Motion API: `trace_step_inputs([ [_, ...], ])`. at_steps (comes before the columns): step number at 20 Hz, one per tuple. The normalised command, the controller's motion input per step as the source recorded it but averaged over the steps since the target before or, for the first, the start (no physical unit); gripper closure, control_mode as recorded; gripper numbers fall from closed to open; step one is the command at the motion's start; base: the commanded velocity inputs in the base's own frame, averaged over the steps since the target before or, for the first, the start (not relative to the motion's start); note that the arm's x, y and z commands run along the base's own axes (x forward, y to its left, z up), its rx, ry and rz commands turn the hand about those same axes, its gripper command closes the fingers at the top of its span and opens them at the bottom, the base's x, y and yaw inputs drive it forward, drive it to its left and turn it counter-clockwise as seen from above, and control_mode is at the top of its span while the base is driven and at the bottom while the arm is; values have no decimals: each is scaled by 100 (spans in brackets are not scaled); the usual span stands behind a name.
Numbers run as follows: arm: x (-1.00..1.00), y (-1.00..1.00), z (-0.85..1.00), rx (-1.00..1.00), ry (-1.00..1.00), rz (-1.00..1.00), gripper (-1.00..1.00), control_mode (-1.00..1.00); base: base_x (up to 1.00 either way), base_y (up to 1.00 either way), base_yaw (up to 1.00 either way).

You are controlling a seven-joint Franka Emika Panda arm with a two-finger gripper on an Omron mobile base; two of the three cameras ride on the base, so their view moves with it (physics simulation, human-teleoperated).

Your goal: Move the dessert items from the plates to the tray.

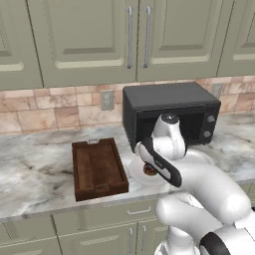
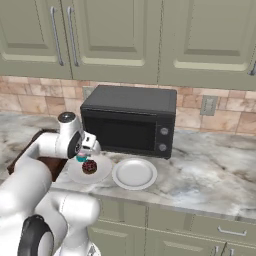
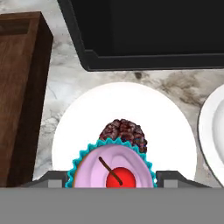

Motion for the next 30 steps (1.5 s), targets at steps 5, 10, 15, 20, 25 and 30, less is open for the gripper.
trace_step_inputs([
  [5, 0, 99, 6, 0, 0, 0, 100, -100, 0, 0, 0],
  [10, 0, 97, 14, 0, 0, -1, 100, -100, 0, 0, 0],
  [15, 1, 91, 11, 0, 1, -2, 100, -100, 0, 0, 0],
  [20, 20, 67, 0, 0, 0, -4, 100, -100, 0, 0, 0],
  [25, 38, 28, 0, 0, 0, -6, 100, -100, 0, 0, 0],
  [30, 42, 10, 0, 0, 1, -9, 100, -100, 0, 0, 0],
])
